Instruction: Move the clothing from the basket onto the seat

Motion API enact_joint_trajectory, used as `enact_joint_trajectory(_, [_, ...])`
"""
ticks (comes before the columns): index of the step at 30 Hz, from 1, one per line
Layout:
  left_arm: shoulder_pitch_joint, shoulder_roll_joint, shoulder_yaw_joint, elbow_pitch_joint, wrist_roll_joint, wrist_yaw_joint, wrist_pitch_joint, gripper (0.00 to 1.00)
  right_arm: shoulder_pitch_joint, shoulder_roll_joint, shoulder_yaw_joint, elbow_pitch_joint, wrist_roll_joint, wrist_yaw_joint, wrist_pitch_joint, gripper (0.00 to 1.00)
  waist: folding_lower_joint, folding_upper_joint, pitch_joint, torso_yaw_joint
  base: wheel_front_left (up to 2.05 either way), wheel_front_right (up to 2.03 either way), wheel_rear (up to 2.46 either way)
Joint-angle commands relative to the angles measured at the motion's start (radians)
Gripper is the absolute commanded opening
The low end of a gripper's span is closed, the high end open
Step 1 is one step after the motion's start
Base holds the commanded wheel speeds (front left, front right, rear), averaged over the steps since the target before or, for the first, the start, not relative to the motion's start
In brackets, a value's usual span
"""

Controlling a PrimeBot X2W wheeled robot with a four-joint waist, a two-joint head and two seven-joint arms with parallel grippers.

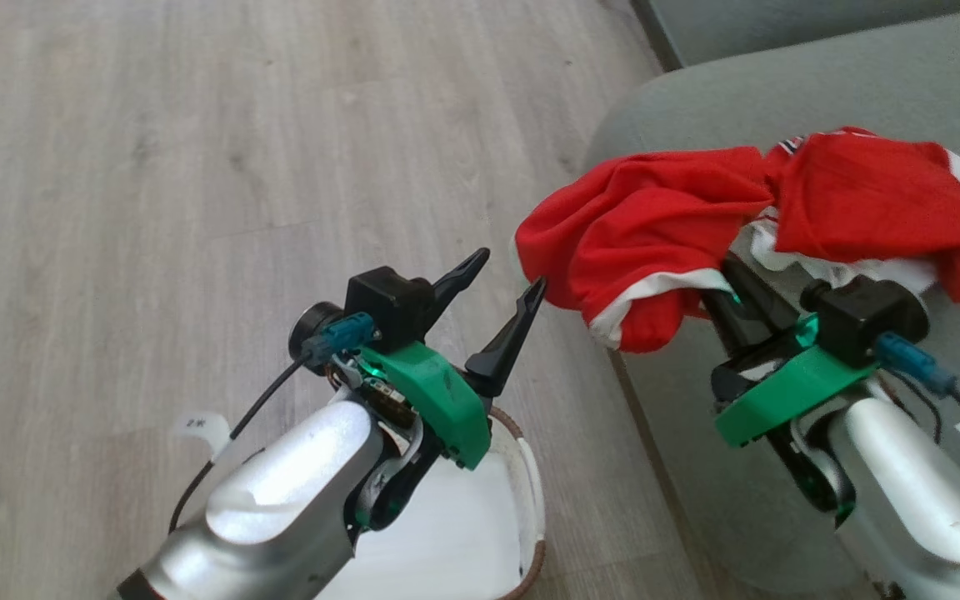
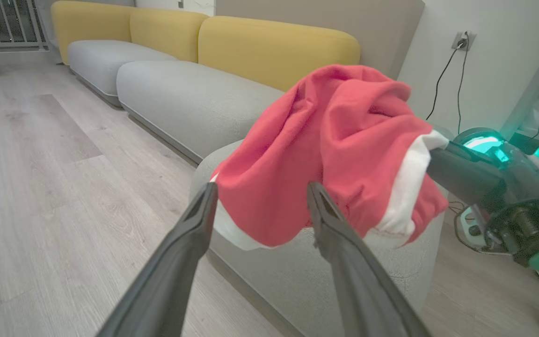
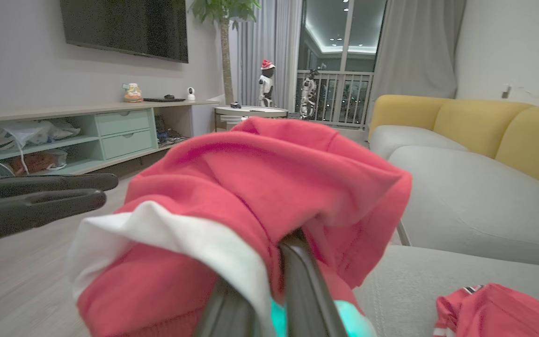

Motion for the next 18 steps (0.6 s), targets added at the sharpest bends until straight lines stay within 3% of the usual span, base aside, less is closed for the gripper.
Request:
enact_joint_trajectory(1, [-0.032,0.019,0.042,-0.032,0.009,0.004,-0.012,1.00,-0.012,-0.014,-0.004,-0.042,-0.005,0.000,-0.007,0.00,0.0000,-0.0001,0.006,-0.023,0.00,0.00,0.00])
enact_joint_trajectory(18, [-0.052,0.031,0.017,0.000,0.059,0.004,-0.058,1.00,0.081,-0.051,-0.154,-0.143,-0.028,0.000,-0.007,0.00,0.0000,-0.0001,0.042,-0.226,0.00,0.00,0.00])
